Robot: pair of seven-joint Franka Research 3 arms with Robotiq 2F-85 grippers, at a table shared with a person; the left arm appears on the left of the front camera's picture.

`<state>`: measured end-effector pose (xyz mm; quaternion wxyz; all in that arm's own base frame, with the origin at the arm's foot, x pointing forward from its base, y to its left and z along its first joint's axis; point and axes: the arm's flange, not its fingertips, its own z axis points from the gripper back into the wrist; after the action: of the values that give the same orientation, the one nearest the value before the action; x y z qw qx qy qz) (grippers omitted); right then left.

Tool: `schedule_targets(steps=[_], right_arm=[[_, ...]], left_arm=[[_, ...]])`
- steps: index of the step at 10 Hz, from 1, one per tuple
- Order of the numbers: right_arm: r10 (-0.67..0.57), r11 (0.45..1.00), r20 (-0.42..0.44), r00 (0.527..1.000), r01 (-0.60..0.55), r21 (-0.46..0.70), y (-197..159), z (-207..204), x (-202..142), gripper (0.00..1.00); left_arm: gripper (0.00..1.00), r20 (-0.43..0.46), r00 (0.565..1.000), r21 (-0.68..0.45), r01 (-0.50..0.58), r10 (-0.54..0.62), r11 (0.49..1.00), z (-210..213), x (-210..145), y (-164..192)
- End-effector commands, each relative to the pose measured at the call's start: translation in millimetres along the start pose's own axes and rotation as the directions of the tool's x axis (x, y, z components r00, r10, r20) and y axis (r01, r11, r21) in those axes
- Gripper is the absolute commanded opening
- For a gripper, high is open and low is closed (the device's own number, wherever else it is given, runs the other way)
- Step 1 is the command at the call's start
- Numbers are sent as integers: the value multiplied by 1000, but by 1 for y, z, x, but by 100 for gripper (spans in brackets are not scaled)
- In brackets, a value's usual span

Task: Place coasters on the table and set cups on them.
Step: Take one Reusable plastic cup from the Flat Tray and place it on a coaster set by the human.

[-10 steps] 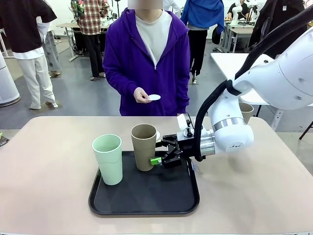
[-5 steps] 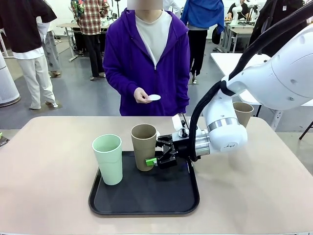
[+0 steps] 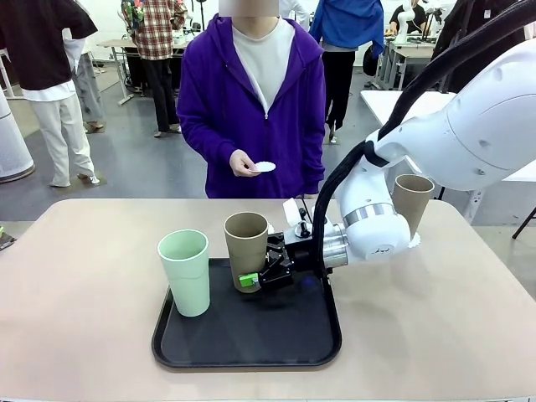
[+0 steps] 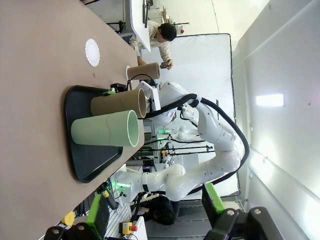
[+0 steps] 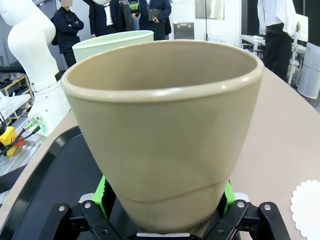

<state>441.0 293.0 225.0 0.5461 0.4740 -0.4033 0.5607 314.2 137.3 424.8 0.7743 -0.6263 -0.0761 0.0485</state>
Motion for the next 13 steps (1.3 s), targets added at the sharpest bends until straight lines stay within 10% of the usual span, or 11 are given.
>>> schedule_targets(steps=[1,2,3,4,6,7,13], right_arm=[[26,1000,10,1000,-26,-11,-5,-12,-1,100],[34,999,27,999,-34,-5,-5,-12,0,49],[28,1000,26,999,-28,-10,-4,-11,1,40],[32,999,30,999,-31,-16,-4,-9,2,0],[30,999,29,999,-29,-33,-2,-4,5,0],[17,999,32,999,-15,-49,4,-1,10,21],[38,996,-71,997,-43,-79,62,1,204,21]], left_arm=[[100,8,1000,-11,7,-7,1000,0,0,-2],[100,8,1000,-11,7,-7,1000,0,0,-2],[100,8,1000,-11,7,-7,1000,0,0,-2],[100,8,1000,-11,7,-7,1000,0,0,-2],[100,8,1000,-11,7,-7,1000,0,0,-2],[100,8,1000,-11,7,-7,1000,0,0,-2],[100,8,1000,-11,7,-7,1000,0,0,-2]])
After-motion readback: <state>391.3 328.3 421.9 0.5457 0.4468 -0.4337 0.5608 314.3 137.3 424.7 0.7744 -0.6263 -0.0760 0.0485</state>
